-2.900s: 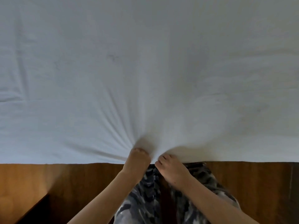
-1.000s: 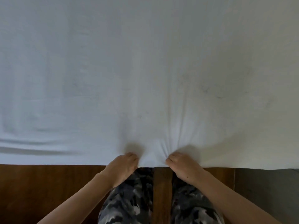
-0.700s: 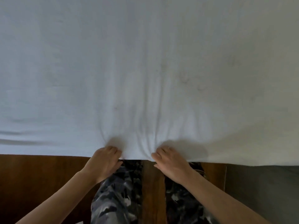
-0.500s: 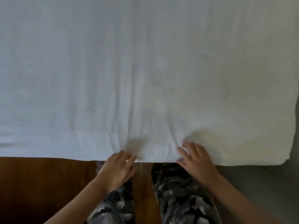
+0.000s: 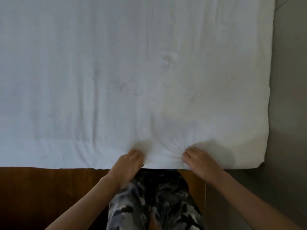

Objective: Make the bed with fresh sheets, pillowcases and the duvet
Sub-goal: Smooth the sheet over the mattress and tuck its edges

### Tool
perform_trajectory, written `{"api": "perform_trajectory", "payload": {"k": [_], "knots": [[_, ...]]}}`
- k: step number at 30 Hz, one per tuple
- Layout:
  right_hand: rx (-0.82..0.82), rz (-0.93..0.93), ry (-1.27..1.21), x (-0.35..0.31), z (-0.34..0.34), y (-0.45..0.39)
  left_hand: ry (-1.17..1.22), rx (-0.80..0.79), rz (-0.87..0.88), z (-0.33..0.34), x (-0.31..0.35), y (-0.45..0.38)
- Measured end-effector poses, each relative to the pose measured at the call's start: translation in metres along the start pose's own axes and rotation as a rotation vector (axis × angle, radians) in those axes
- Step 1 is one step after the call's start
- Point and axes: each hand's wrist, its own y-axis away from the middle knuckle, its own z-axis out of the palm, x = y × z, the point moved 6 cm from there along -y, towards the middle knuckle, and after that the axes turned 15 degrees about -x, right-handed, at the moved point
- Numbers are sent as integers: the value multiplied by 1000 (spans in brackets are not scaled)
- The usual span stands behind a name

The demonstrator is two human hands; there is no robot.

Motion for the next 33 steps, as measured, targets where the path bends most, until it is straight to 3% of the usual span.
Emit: {"api": "perform_trajectory", "payload": {"k": [10, 12, 13, 15, 17, 19, 22, 26, 31, 33], "knots": [[-153, -77, -88, -8, -29, 29, 135, -190, 55, -21, 18, 15], [-205, -152, -5, -15, -5, 46, 130, -215, 66, -26, 21, 14], [-311, -165, 38, -19, 17, 58, 124, -222, 73, -26, 21, 13], [-440, -40, 110, -13, 76, 89, 131, -241, 81, -20, 18, 10], [-519, 123, -52, -11, 106, 110, 104, -289, 70, -11, 14, 2], [-361, 235, -100, -8, 90, 111, 72, -348, 48, 1, 11, -8], [-8, 237, -89, -12, 37, 95, -47, -409, 64, 13, 12, -21], [139, 182, 16, 10, 0, 60, -88, -367, 14, 4, 20, -23], [332, 175, 88, 50, -34, 45, 21, 28, 46, -21, 53, -30], [333, 209, 95, 68, -36, 55, 46, 107, 17, -22, 76, -46]]}}
